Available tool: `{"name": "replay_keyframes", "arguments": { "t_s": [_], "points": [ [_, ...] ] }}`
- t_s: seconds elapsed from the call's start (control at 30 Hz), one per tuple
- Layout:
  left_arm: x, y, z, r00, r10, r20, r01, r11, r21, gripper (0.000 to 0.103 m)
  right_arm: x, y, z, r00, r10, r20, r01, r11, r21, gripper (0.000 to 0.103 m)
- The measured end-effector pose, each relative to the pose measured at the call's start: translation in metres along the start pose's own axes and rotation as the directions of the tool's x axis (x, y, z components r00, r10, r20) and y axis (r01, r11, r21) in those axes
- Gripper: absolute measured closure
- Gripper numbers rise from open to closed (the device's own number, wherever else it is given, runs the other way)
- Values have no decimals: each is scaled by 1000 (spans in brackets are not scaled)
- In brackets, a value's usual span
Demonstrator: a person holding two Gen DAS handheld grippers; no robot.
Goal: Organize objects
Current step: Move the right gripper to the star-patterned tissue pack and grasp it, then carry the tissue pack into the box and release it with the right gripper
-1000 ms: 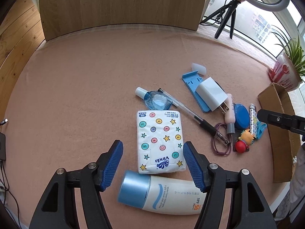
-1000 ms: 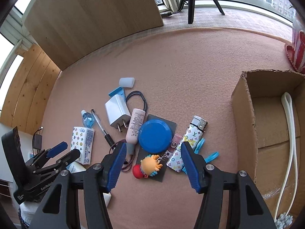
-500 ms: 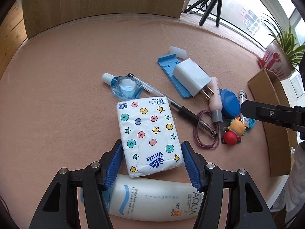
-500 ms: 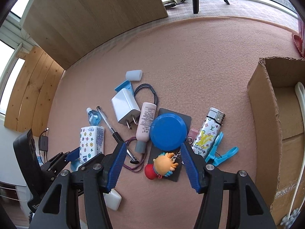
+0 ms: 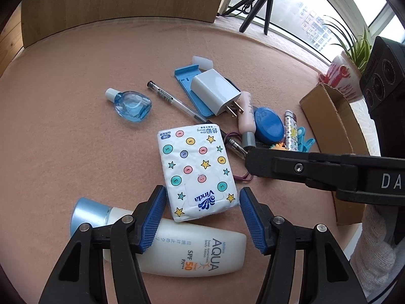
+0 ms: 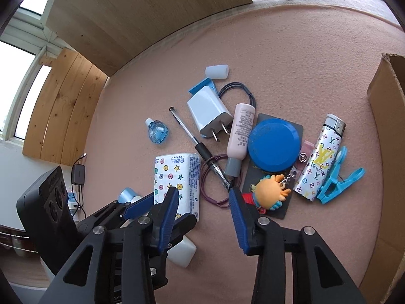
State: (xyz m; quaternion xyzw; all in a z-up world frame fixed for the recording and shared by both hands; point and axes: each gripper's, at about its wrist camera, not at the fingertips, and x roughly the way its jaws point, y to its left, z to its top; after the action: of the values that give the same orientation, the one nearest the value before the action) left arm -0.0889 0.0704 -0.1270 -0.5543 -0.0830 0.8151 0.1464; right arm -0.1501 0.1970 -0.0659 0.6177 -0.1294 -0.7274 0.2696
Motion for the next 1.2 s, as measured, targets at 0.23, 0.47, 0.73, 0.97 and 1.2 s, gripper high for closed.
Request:
{"name": "replay_keyframes", "arguments": {
  "t_s": [0.23, 0.47, 0.73, 0.97, 1.2],
  "points": [
    [-4, 0, -5, 1000, -27, 10, 26, 1000, 13, 46, 21, 12, -1, 999, 30, -45, -31, 999, -9, 82],
    [-10, 4, -4, 998, -52, 25, 52, 999, -15, 53, 30, 18, -3, 999, 8, -52, -9, 1000, -17, 84],
    [-34, -14, -5, 994, -91, 66, 92, 996, -9, 54, 3, 27, -10, 1000, 1, 6, 0, 998, -62, 85],
    [-46, -57, 2, 987, -132, 95, 128, 990, 53, 55, -40, 15, -18, 996, -17, 84, 23, 997, -71, 85],
    [-43, -125, 12, 976, -198, 90, 181, 970, 163, 55, -96, -22, -33, 982, -62, 176, 66, 998, -18, 84]
  ]
}}
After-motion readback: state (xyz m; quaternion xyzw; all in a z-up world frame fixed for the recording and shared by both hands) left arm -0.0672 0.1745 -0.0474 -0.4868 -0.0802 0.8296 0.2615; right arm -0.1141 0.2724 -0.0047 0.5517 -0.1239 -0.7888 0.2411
